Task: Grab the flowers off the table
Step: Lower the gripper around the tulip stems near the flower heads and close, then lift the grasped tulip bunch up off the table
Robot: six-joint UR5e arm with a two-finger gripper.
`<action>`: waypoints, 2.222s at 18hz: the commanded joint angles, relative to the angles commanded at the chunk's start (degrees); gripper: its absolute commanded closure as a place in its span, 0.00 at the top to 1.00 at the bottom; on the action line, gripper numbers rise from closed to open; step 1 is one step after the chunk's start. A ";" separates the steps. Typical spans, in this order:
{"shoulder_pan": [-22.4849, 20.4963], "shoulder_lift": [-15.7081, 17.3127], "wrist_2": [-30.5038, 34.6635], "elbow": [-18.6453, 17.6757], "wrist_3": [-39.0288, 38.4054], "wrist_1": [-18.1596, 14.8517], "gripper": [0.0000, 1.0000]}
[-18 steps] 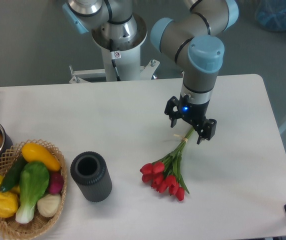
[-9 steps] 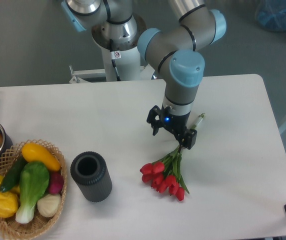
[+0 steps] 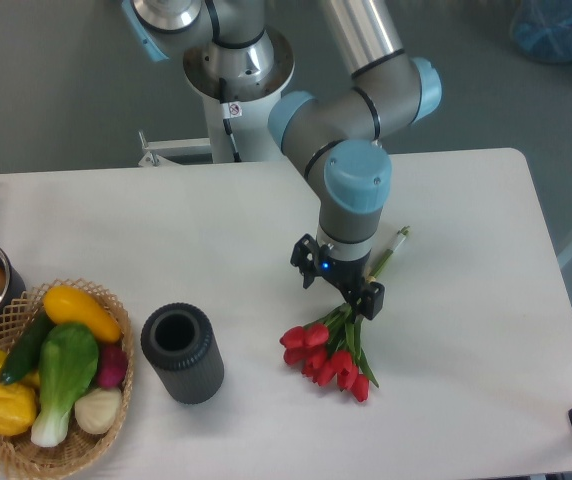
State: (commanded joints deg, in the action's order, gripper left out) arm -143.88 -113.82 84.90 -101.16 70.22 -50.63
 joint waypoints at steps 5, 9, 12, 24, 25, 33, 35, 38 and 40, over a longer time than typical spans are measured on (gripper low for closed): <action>-0.09 -3.07 -0.09 0.26 0.00 1.92 1.00; -0.09 -4.22 -0.26 0.26 0.18 3.52 1.00; -0.09 -4.31 -0.26 0.35 0.09 3.60 0.92; -0.70 -2.55 -0.35 0.70 -4.74 3.52 0.16; -0.70 -2.46 -0.35 0.97 -4.66 3.52 0.16; -0.70 0.00 0.00 2.28 -4.57 3.08 0.19; -0.62 -0.09 0.00 3.16 -4.66 3.08 0.19; -0.44 -0.09 0.18 4.22 -4.57 2.99 0.19; -0.79 -0.09 0.18 4.39 -4.31 2.90 0.18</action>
State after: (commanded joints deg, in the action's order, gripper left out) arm -144.67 -113.91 85.08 -96.77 65.92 -47.72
